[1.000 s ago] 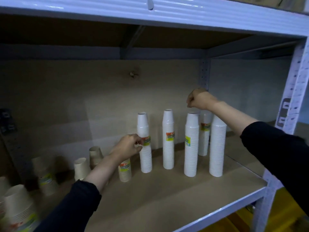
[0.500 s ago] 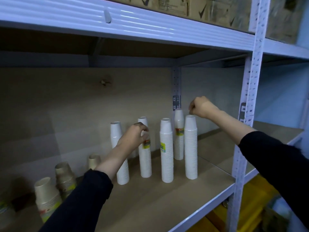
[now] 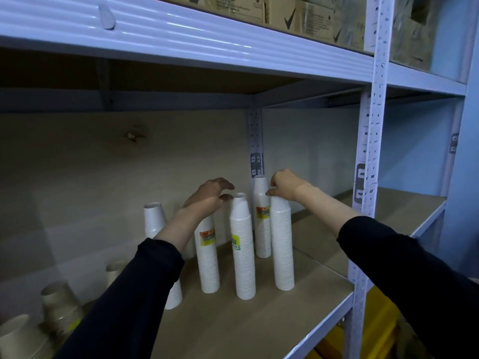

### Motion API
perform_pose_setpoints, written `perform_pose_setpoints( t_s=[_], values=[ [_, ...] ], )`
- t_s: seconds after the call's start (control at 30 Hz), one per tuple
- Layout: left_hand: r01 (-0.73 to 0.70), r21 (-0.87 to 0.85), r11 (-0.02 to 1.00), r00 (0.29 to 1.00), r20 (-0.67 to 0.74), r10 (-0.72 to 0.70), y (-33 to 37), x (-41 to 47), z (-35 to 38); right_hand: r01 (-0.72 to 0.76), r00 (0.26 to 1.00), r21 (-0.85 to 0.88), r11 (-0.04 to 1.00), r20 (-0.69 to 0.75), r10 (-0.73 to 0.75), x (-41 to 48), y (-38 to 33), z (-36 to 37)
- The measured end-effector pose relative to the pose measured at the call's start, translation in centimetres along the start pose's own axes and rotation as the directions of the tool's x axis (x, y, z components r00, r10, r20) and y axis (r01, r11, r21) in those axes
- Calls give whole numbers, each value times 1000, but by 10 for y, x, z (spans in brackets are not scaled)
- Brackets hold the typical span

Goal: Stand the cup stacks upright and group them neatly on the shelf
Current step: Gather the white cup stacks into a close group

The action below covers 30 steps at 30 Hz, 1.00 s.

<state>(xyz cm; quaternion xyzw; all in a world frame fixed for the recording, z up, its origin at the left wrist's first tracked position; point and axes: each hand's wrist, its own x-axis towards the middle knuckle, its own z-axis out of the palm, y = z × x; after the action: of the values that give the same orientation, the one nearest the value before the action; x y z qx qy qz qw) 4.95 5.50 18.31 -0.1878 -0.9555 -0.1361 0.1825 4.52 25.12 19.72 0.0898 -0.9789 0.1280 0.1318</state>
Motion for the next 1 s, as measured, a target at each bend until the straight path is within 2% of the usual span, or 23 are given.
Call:
perform_pose_setpoints(
  t_s=[0.17, 0.37, 0.67, 0.87, 1.0],
  values=[
    [-34, -30, 999, 997, 69, 36, -1, 7, 4, 9, 1000, -10, 1000, -26, -9, 6, 3, 5],
    [-28, -89, 996, 999, 25, 30, 4, 8, 8, 20, 998, 15, 1000, -55, -19, 10, 6, 7],
    [-83, -2, 997, 996, -18, 83, 18, 5, 7, 61, 997, 118, 991, -51, -55, 4, 21, -6],
    [-70, 25, 997, 996, -51, 71, 28, 10, 13, 51, 998, 192, 980, -52, -41, -1, 31, -14],
    [-66, -23, 998, 997, -38, 65, 29, 13, 12, 50, 997, 154, 987, -61, -42, -3, 32, -13]
  ],
)
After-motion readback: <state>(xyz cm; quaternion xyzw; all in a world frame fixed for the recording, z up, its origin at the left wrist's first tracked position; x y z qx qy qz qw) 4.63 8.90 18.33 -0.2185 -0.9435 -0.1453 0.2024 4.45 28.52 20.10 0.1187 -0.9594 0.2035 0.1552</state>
